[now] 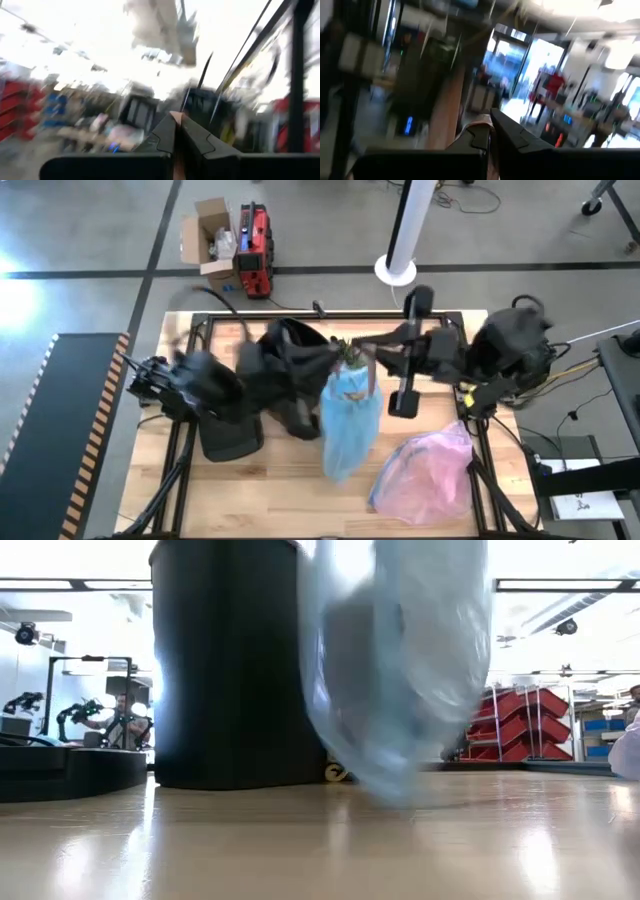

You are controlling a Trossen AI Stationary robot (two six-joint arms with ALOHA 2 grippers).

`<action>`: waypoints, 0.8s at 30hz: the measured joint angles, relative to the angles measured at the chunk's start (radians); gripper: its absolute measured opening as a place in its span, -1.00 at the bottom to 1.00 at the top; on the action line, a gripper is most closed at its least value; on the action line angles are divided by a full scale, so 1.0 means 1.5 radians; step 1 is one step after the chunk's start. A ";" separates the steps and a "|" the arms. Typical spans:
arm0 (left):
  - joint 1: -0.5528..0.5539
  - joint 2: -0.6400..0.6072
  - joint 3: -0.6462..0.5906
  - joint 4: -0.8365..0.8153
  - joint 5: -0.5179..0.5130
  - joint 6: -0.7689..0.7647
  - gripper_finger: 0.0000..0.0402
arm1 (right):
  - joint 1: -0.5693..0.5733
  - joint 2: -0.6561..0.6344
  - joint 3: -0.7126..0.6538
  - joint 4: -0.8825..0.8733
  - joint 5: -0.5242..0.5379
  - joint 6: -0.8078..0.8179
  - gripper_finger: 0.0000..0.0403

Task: Place trash/remove bag and relplace
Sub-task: Close the blue trash bag

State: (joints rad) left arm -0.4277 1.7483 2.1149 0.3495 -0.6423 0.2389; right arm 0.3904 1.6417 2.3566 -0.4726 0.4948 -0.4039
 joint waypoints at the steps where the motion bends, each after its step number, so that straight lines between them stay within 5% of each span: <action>1: -0.002 -0.001 0.021 0.007 0.019 0.007 -1.00 | 0.000 0.000 0.000 -0.034 0.002 0.014 -1.00; 9: -0.006 0.004 0.163 -0.069 0.070 0.025 -1.00 | 0.009 0.025 -0.025 -0.111 -0.006 0.049 -1.00; 18: -0.006 0.006 0.031 -0.115 0.036 -0.050 -1.00 | 0.012 0.005 0.000 0.104 -0.059 -0.005 -1.00; 24: -0.006 0.005 0.010 -0.066 0.034 -0.040 -1.00 | 0.012 -0.027 0.000 0.066 -0.069 0.033 -1.00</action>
State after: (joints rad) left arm -0.4366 1.7557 2.1306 0.2499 -0.5907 0.1790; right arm 0.4080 1.6011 2.3562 -0.3733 0.3920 -0.3539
